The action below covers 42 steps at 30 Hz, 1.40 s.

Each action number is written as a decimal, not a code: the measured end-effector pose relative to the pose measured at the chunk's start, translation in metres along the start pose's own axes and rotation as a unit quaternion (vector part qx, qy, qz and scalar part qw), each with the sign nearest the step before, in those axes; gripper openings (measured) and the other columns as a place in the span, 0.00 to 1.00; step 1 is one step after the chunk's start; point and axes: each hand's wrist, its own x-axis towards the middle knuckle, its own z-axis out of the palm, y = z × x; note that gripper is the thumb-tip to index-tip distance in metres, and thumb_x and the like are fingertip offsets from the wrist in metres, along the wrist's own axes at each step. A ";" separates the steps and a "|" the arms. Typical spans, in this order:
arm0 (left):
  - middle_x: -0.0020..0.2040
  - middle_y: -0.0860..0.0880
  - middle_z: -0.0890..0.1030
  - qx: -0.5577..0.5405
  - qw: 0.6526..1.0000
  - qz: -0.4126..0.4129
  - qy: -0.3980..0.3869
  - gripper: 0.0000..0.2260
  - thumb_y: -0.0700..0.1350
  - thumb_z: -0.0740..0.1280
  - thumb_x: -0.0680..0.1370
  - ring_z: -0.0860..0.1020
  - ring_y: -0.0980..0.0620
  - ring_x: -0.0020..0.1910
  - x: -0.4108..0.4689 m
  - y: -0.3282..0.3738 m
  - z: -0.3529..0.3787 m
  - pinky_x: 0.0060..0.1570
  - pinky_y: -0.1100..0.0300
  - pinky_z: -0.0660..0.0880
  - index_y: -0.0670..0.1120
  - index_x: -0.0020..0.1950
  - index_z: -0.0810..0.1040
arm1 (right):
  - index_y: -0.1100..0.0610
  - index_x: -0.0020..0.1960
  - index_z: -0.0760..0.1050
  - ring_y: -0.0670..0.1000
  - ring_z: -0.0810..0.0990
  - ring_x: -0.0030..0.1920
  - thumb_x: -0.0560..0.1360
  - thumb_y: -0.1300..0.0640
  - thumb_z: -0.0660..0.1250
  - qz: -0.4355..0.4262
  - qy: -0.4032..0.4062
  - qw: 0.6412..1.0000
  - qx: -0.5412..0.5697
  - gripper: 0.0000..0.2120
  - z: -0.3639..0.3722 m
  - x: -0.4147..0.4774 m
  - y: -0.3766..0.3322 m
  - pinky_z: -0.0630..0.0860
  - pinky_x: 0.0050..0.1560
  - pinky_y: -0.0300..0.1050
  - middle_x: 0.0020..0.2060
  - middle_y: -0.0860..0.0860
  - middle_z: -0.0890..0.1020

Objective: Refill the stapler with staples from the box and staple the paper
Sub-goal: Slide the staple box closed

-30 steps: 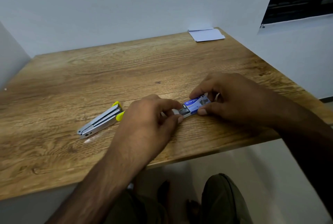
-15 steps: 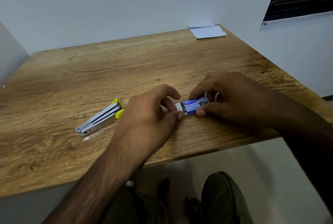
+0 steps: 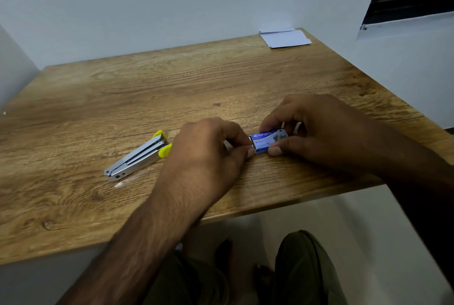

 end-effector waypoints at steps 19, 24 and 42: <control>0.44 0.56 0.85 -0.014 0.997 0.075 -0.009 0.01 0.49 0.74 0.73 0.78 0.57 0.37 0.002 -0.012 -0.002 0.41 0.54 0.77 0.53 0.44 0.84 | 0.42 0.56 0.84 0.41 0.78 0.44 0.69 0.47 0.77 0.005 0.006 1.000 0.022 0.15 0.001 -0.002 0.000 0.73 0.42 0.38 0.47 0.40 0.81; 0.42 0.57 0.84 -0.005 0.996 0.085 0.000 0.04 0.50 0.73 0.74 0.76 0.59 0.35 -0.001 -0.014 0.001 0.38 0.61 0.71 0.55 0.47 0.84 | 0.41 0.55 0.83 0.40 0.77 0.44 0.69 0.47 0.77 0.000 0.014 1.000 0.028 0.15 0.004 -0.004 0.003 0.71 0.41 0.37 0.47 0.39 0.81; 0.38 0.52 0.80 -0.031 0.993 0.114 -0.012 0.08 0.45 0.75 0.74 0.78 0.54 0.35 -0.007 -0.022 -0.006 0.37 0.56 0.74 0.53 0.52 0.84 | 0.39 0.55 0.82 0.36 0.76 0.48 0.69 0.45 0.76 -0.002 0.020 0.998 0.066 0.15 0.012 -0.001 0.014 0.70 0.38 0.33 0.45 0.36 0.79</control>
